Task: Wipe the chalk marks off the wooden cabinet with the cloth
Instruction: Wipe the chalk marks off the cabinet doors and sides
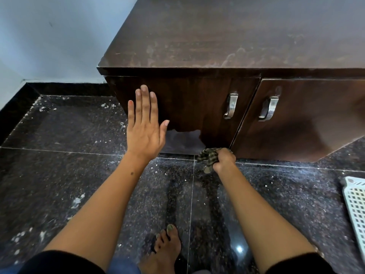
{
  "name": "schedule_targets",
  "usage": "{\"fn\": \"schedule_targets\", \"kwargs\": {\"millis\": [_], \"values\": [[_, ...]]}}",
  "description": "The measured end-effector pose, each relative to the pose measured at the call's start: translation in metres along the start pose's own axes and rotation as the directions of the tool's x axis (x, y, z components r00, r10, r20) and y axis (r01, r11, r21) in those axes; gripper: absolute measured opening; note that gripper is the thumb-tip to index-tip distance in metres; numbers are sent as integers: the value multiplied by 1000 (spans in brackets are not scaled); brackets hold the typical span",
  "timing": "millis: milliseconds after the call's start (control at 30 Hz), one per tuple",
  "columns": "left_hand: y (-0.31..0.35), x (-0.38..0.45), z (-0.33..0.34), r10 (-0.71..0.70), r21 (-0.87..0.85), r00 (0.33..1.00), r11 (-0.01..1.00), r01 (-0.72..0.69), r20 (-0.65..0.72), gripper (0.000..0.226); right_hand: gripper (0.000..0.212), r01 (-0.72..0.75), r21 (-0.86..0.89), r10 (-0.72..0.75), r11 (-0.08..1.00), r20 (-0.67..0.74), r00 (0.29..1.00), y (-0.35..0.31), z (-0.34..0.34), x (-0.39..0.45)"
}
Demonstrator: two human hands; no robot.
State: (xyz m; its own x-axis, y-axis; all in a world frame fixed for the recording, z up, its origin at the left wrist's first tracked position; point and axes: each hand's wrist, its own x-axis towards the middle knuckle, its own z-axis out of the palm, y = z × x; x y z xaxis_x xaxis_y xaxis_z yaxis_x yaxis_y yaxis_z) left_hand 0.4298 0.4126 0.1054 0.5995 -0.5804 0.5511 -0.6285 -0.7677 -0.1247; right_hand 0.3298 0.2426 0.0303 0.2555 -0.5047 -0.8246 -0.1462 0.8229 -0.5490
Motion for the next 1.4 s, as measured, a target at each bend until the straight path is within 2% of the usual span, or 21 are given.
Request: {"fn": "schedule_targets", "kwargs": {"millis": [133,333,400,467,500,533,567,633,700,733,767,800,900,1000,1033,1167,1233,1300,1333,1400], "values": [[2,1,0,-3,-6,1000,1000,3,2,68,36,12,-20,-11,1000,60,998,-7,0,-4],[1,0,-3,7,13,1000,1000,-7,18,68,37,28,-17,-27,999,30,999,-9,-7,-9],[0,0,-4,8,20,1000,1000,-9,23,68,44,105,52,-106,993,25,994,-7,-1,-15],[-2,0,-5,26,25,999,999,-27,28,68,58,282,-27,-282,959,28,959,2,3,-28],[-5,-1,-6,40,32,999,999,-41,35,67,63,415,-144,-413,898,43,910,9,3,-36],[-8,-1,-6,53,40,998,998,-55,42,67,66,555,-260,-553,791,87,829,17,1,-42],[-12,-2,-7,68,48,997,996,-70,48,67,68,686,-335,-680,646,156,716,24,-2,-47],[-18,-2,-9,93,60,994,994,-96,53,66,69,873,-357,-837,332,316,448,33,-9,-53],[-22,-2,-10,99,71,993,992,-103,59,66,67,946,-325,-861,-4,482,163,33,-12,-51],[-23,-3,-11,87,74,994,993,-92,61,66,68,930,-317,-824,-185,566,29,31,-10,-47],[-24,-4,-11,65,76,996,995,-69,61,66,70,884,-316,-763,-345,643,-68,28,-8,-42],[-26,-5,-12,32,76,998,996,-37,63,67,75,825,-327,-698,-461,708,-109,24,-7,-37],[-33,-8,-13,-42,81,996,996,35,85,67,86,636,-361,-534,-682,840,-95,19,-7,-21],[-37,-10,-13,-60,71,994,996,54,92,67,83,415,-369,-437,-832,896,-79,18,-17,-5],[-36,-10,-13,-61,65,994,996,55,94,67,80,379,-372,-435,-847,895,-94,17,-18,-3],[-37,-11,-11,-70,52,991,997,64,115,67,60,396,-368,-470,-841,859,-200,21,2,-7],[-38,-10,-11,-69,43,991,997,64,117,67,57,368,-308,-404,-877,888,-219,22,13,-9],[-40,-11,-11,-58,28,991,998,55,119,67,56,295,-191,-252,-936,950,-186,18,10,-4],[-41,-11,-12,-52,25,992,998,49,118,66,61,257,-140,-181,-956,973,-144,14,4,-1],[-44,-12,-12,-51,29,992,998,48,115,65,68,198,-112,-130,-974,988,-81,6,-9,3]]}}
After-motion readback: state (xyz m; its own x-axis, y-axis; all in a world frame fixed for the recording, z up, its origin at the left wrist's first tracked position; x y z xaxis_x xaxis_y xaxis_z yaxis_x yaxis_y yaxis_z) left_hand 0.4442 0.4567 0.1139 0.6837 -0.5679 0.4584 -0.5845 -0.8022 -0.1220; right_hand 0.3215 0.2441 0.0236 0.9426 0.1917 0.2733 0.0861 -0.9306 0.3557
